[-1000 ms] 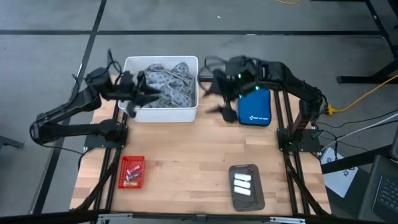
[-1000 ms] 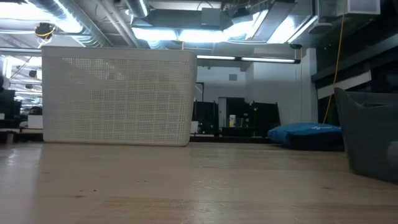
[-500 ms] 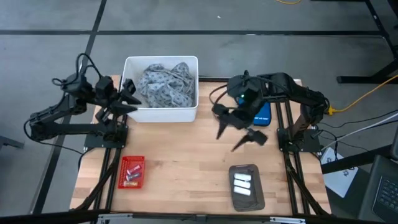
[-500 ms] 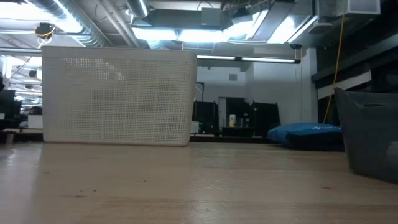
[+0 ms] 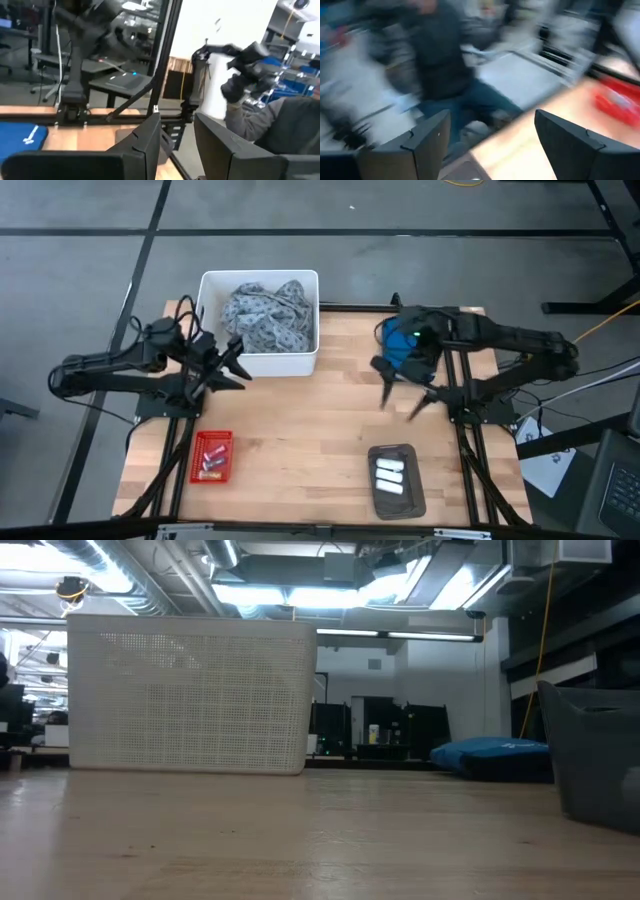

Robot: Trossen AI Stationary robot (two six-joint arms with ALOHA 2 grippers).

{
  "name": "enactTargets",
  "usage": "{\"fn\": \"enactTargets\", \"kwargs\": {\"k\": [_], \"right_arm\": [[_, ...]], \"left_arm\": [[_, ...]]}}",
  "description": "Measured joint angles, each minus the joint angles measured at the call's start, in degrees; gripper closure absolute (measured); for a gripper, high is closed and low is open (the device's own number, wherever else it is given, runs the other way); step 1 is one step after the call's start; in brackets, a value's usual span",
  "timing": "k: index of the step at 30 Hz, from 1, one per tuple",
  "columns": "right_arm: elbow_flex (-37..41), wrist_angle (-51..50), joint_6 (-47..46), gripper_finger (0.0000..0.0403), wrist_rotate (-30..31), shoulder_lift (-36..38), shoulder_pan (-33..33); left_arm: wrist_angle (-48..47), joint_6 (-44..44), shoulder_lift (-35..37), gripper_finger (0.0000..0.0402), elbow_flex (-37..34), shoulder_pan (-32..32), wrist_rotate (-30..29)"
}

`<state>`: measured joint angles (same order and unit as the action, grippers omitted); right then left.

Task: Pick & Place Medicine items
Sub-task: Return to Home Position

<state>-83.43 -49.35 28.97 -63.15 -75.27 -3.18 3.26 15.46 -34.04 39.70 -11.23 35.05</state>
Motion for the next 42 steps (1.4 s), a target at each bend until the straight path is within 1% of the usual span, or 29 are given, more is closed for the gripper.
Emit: {"fn": "enactTargets", "kwargs": {"k": [1,2,3,4,5,6,8,11,13,15,17,19,21,24,27,29,32,35,42], "right_arm": [[4.21,5.64,-6.14,0.0111,3.43,2.39,-0.30],[8.19,11.23,-12.86,0.0111,9.11,4.89,-0.41],[11.73,15.02,-19.30,0.0111,16.33,7.34,-0.29],[14.75,16.60,-24.54,0.0111,23.23,9.93,0.12],[17.53,16.88,-27.25,0.0110,28.88,12.71,0.66],[20.20,17.03,-28.39,0.0110,32.54,15.53,1.28],[25.79,19.67,-29.76,0.0110,35.93,21.93,2.17],[33.97,24.47,-33.44,0.0110,41.88,32.60,3.09],[39.49,23.87,-35.60,0.0110,48.25,40.94,4.28],[44.62,24.33,-37.41,0.0110,54.53,49.29,5.35],[49.19,23.67,-37.78,0.0110,58.37,57.37,6.01],[52.77,24.06,-37.03,0.0110,59.48,63.88,6.29],[55.63,24.06,-35.67,0.0110,59.26,69.45,6.36],[58.87,23.47,-34.67,0.0110,59.57,75.33,6.36],[58.98,23.60,-34.34,0.0110,59.24,75.24,6.41],[58.38,24.91,-34.12,0.0110,59.38,74.24,6.41],[58.68,23.72,-34.15,0.0110,59.76,73.96,6.41],[59.09,24.73,-34.55,0.0110,61.51,74.21,6.41],[59.97,25.10,-35.63,0.0111,62.54,75.28,6.41]], "left_arm": [[1.87,0.60,0.24,0.0286,-0.95,0.35,0.10],[4.10,1.03,0.55,0.0286,-1.88,0.92,0.12],[6.13,1.34,0.83,0.0286,-2.79,1.62,0.11],[8.01,1.46,1.00,0.0286,-3.80,2.48,0.11],[9.71,1.14,1.00,0.0286,-4.76,3.48,0.15],[10.99,0.27,1.00,0.0286,-5.66,4.44,0.13],[11.67,-2.75,0.99,0.0286,-7.38,6.45,-0.77],[11.66,-6.10,0.97,0.0286,-10.32,8.98,-7.73],[12.20,-7.50,1.07,0.0286,-12.27,10.41,-11.41],[14.74,-10.01,1.22,0.0286,-14.19,11.68,-13.57],[16.88,-11.27,1.44,0.0286,-15.23,12.25,-15.05],[18.04,-11.65,1.46,0.0286,-15.58,12.47,-15.91],[17.96,-10.85,0.71,0.0286,-16.74,12.47,-17.06],[23.65,-9.90,-0.48,0.0286,-19.69,12.84,-17.87],[30.79,-10.15,-1.24,0.0286,-23.52,13.54,-19.46],[33.32,-10.21,-1.49,0.0286,-25.65,13.88,-20.11],[37.50,-11.20,-1.53,0.0286,-27.53,13.89,-21.09],[37.49,-12.06,-1.60,0.0286,-28.67,13.89,-23.83],[40.51,-10.50,-2.82,0.0286,-32.77,13.89,-29.41]]}}
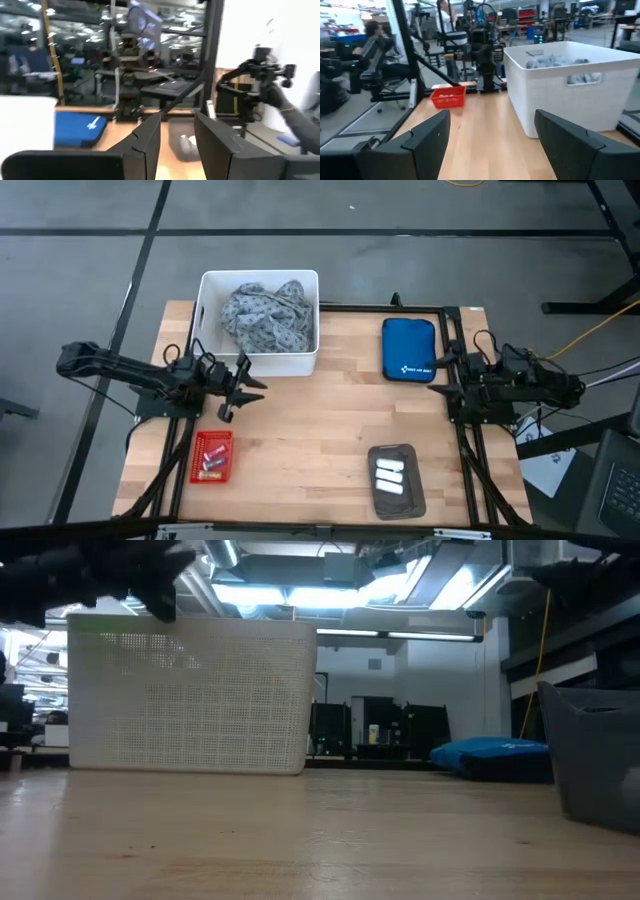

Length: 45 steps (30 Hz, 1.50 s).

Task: Pick & Place Medicine items
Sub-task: Return to Home Position

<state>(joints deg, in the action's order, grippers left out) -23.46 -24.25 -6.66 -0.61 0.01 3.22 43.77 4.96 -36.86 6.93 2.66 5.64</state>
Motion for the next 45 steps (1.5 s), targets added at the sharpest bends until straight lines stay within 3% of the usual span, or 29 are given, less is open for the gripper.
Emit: {"fn": "enactTargets", "kwargs": {"k": [4,11,16,21,30,33,37,40,45], "right_arm": [[1.74,2.83,-0.41,0.0111,1.78,0.02,0.00],[15.15,19.58,4.08,0.0111,-4.61,0.00,0.00],[20.43,19.66,5.10,0.0111,4.80,0.01,-0.43],[20.80,20.27,4.90,0.0111,5.64,-1.81,-0.72],[20.76,20.41,4.11,0.0111,4.03,-2.91,-0.76],[20.76,20.41,5.15,0.0111,3.77,-3.34,-0.76],[20.76,20.39,5.82,0.0111,3.16,-4.36,-0.76],[20.76,20.38,4.86,0.0111,3.18,-5.28,-0.76],[20.76,20.39,3.91,0.0111,2.93,-5.44,-0.76]], "left_arm": [[5.75,0.31,-0.88,0.0286,-3.71,0.00,-3.58],[8.27,-0.08,-1.20,0.0286,-6.09,0.00,-5.41],[5.35,-1.05,-1.62,0.0286,-6.14,0.00,-9.78],[2.98,-2.64,-2.88,0.0286,-6.20,-0.06,-16.58],[-4.13,-2.64,-3.58,0.0286,-6.28,-0.15,-16.28],[-4.16,-2.52,-2.90,0.0286,-6.28,-0.68,-13.57],[-4.24,0.06,1.62,0.0286,-6.31,-3.57,-6.52],[-6.26,0.24,9.06,0.0286,-6.33,-6.48,-0.47],[-23.98,2.47,25.06,0.0286,-6.33,-11.26,0.79]]}}
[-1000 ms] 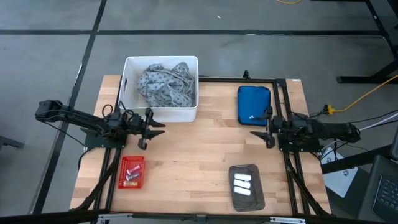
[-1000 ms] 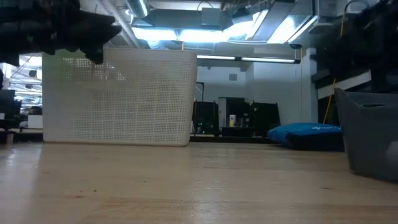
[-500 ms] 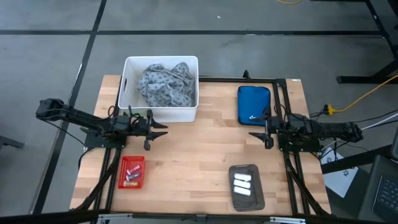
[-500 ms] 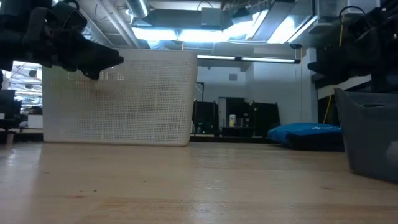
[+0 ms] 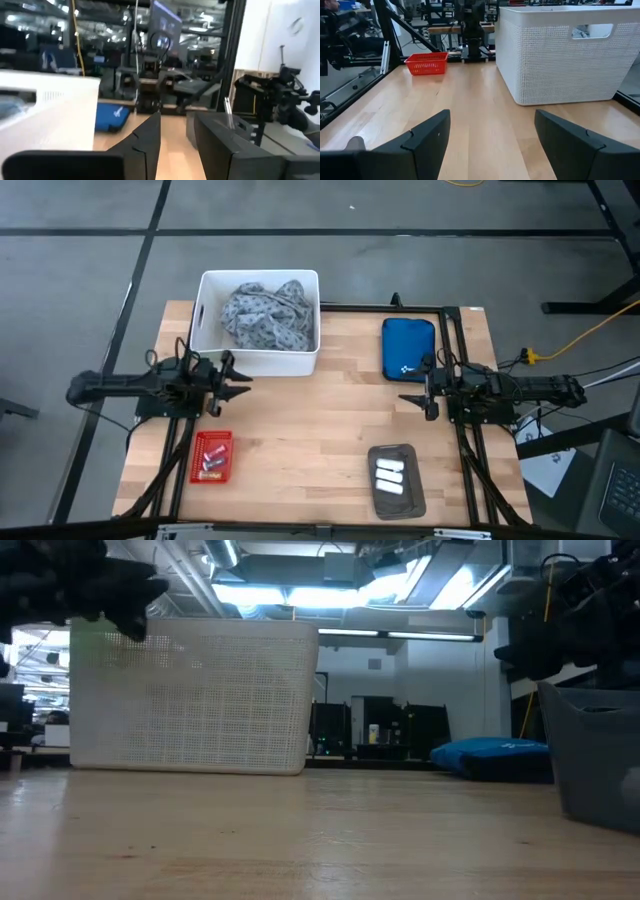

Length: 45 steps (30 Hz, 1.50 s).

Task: Pick & Place Medicine items
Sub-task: Return to Home Position

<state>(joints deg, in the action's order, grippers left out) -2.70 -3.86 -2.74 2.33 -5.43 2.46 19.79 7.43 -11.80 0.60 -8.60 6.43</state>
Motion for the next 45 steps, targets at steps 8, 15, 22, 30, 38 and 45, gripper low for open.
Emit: {"fn": "enactTargets", "kwargs": {"k": [8,15,22,30,38,45], "right_arm": [[-0.03,0.04,2.11,0.0111,0.02,-0.59,-0.02],[-0.09,0.00,3.22,0.0111,-0.19,-1.38,0.00],[-0.09,0.00,2.22,0.0111,-0.20,-1.39,0.00],[-0.09,0.00,2.05,0.0111,-0.20,-1.38,0.00],[-0.09,0.00,1.94,0.0111,-0.20,-1.38,0.00],[-0.09,0.00,1.95,0.0111,-0.20,-1.38,0.00]], "left_arm": [[-18.45,0.52,10.67,0.0286,-0.06,-1.68,-2.41],[-18.49,-0.45,10.35,0.0286,-0.06,-1.66,-2.47],[-18.53,-0.90,7.84,0.0286,-0.06,-1.25,-2.61],[-18.20,-1.13,7.35,0.0286,-0.06,-1.26,-1.28],[-18.14,-1.13,7.35,0.0286,-0.04,-1.26,-1.08],[-18.12,-1.13,7.35,0.0286,-0.04,-1.26,-1.04]]}}
